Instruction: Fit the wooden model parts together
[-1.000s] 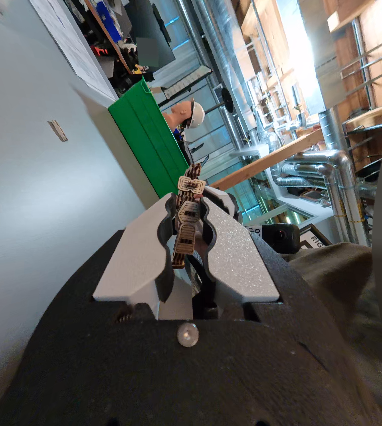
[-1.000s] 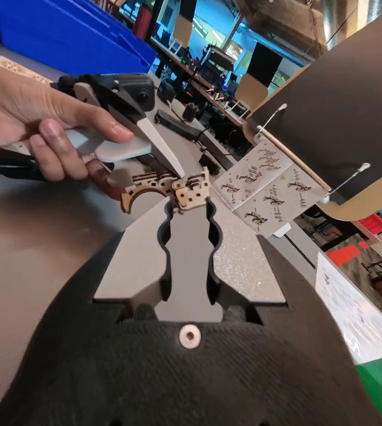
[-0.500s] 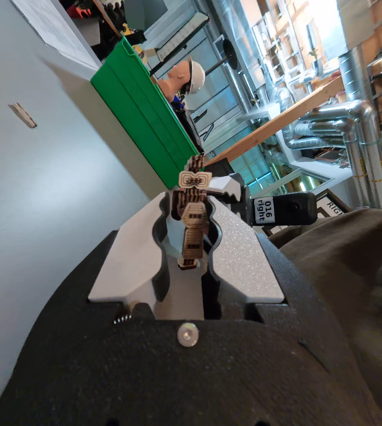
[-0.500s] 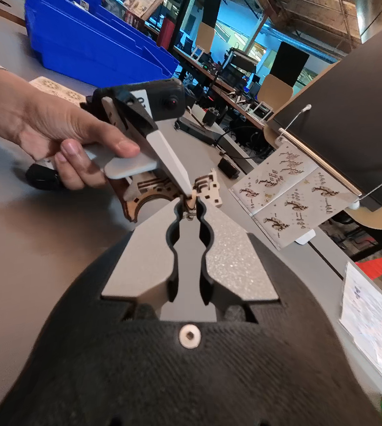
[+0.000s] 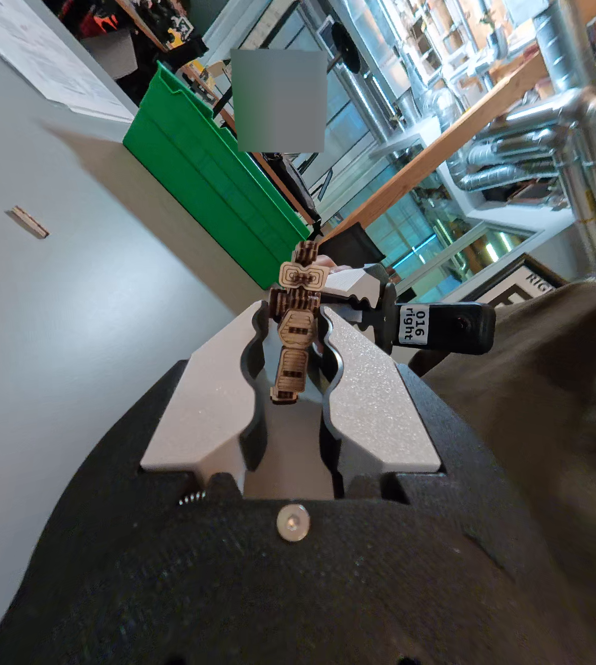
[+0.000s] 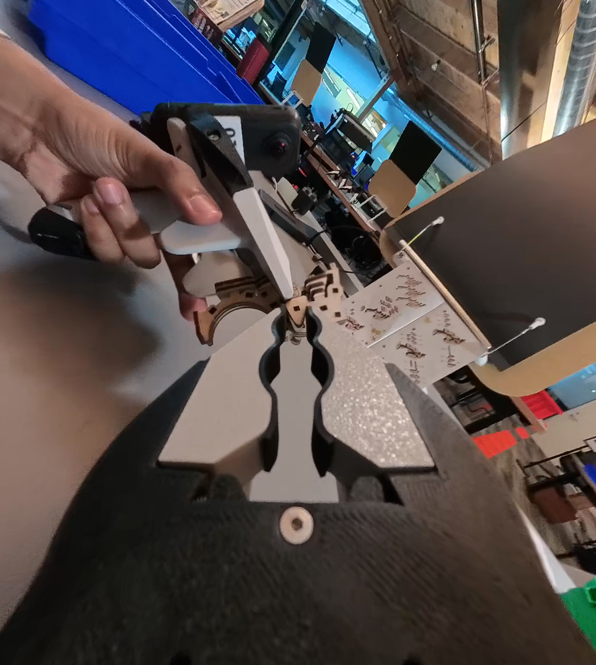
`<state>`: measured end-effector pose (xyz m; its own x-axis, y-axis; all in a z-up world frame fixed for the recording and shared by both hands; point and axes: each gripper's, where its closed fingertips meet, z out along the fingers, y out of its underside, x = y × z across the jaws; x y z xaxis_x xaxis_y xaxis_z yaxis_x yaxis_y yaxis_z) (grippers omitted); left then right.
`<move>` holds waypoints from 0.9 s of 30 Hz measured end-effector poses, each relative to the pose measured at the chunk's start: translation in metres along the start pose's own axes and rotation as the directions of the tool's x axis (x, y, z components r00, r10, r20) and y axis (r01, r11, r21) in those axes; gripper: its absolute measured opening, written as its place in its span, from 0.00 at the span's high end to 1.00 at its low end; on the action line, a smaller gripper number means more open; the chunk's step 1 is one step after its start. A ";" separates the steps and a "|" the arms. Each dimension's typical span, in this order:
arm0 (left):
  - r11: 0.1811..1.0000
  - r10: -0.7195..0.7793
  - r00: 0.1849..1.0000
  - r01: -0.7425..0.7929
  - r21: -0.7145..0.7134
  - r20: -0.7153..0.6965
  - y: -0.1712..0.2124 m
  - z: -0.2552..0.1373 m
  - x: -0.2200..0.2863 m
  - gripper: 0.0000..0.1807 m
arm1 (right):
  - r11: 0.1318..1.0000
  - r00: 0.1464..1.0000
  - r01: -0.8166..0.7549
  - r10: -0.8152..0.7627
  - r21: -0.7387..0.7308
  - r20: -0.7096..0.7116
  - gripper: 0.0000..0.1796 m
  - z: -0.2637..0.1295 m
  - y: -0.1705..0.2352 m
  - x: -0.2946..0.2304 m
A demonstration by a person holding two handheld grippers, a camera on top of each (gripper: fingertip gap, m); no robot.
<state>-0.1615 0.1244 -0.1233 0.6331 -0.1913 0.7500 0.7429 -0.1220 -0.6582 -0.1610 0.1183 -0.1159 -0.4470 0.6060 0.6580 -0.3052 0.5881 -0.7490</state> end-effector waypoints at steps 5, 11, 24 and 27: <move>0.995 0.098 0.995 -0.097 -0.009 0.035 -0.001 0.000 0.000 0.88 | 0.999 0.999 -0.039 0.039 0.036 0.017 0.95 -0.002 -0.003 0.000; 0.979 0.198 0.976 -0.193 -0.066 0.090 0.005 0.001 -0.005 0.88 | 0.992 0.994 -0.111 0.111 0.052 0.016 0.91 -0.004 -0.002 0.005; 0.957 0.275 0.953 -0.259 -0.129 0.129 0.012 0.003 -0.010 0.89 | 0.995 0.993 0.092 -0.089 -0.045 0.072 0.95 -0.004 0.011 -0.011; 0.966 0.250 0.959 -0.237 -0.107 0.135 0.009 0.003 -0.011 0.90 | 0.994 0.993 0.088 -0.083 -0.060 0.081 0.95 -0.003 0.012 -0.011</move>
<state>-0.1610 0.1283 -0.1379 0.8222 -0.0825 0.5632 0.5442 -0.1763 -0.8202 -0.1570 0.1207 -0.1314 -0.4870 0.5094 0.7095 -0.2924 0.6704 -0.6819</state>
